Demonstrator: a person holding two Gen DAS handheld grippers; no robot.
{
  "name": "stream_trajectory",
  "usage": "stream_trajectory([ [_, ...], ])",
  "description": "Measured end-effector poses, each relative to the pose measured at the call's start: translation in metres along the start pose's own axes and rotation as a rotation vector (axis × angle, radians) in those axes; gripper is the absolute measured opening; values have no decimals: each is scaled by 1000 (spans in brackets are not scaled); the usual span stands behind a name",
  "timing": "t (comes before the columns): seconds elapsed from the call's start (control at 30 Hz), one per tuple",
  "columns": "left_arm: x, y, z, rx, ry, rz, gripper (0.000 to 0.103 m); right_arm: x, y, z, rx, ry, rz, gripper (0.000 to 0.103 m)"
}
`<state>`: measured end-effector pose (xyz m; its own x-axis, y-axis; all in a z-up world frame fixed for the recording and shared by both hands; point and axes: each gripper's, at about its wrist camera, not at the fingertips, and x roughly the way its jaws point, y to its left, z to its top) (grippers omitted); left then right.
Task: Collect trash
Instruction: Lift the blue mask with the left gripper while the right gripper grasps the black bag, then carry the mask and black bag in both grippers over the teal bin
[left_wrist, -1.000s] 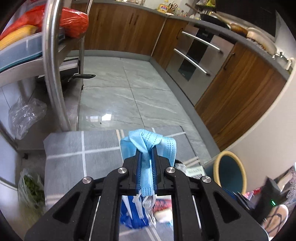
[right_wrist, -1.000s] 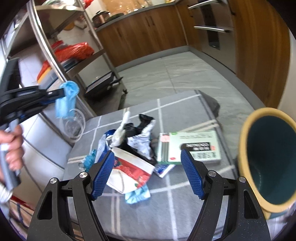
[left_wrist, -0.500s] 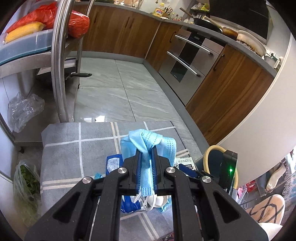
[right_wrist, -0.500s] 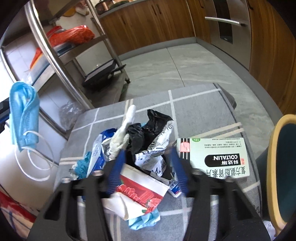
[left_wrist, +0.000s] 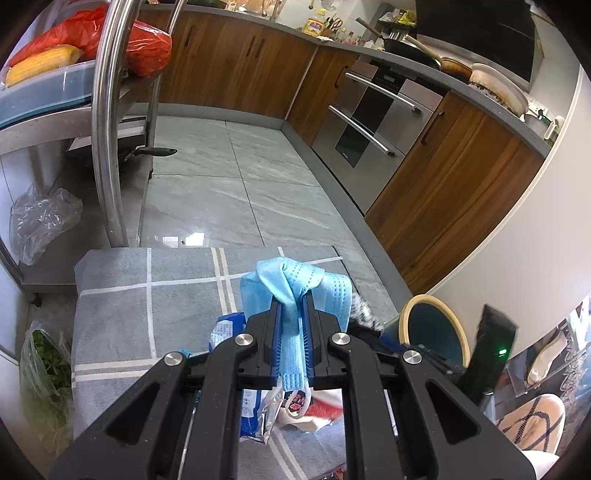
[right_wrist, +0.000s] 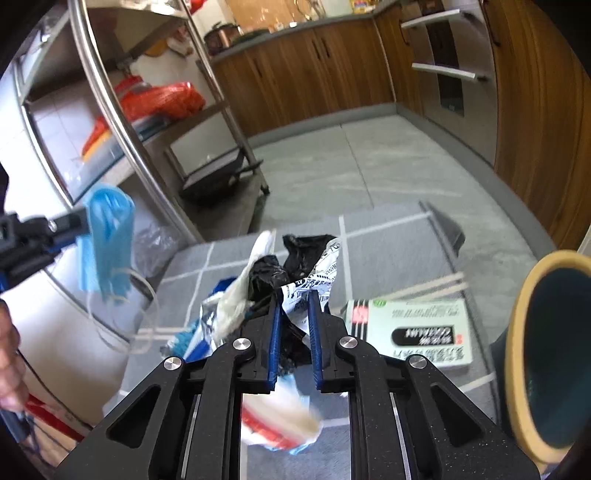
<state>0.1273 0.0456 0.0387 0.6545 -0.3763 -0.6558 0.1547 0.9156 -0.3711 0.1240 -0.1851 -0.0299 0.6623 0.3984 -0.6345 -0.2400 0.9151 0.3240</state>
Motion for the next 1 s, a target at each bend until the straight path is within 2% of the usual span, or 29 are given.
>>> stream_trajectory([
  [0.17, 8, -1, -4, -4, 18, 2, 9, -14, -5, 11, -7, -61, -48, 14],
  [0.33, 21, -2, -9, -2, 55, 3, 9, -18, -9, 12, -14, -45, -99, 13],
  [0.7, 25, -13, -6, 12, 48, -14, 9, -46, -31, 11, 38, -84, -112, 13],
  [1.0, 31, -49, -3, 59, 47, -56, 9, -97, -56, 12, 78, -153, -125, 13],
])
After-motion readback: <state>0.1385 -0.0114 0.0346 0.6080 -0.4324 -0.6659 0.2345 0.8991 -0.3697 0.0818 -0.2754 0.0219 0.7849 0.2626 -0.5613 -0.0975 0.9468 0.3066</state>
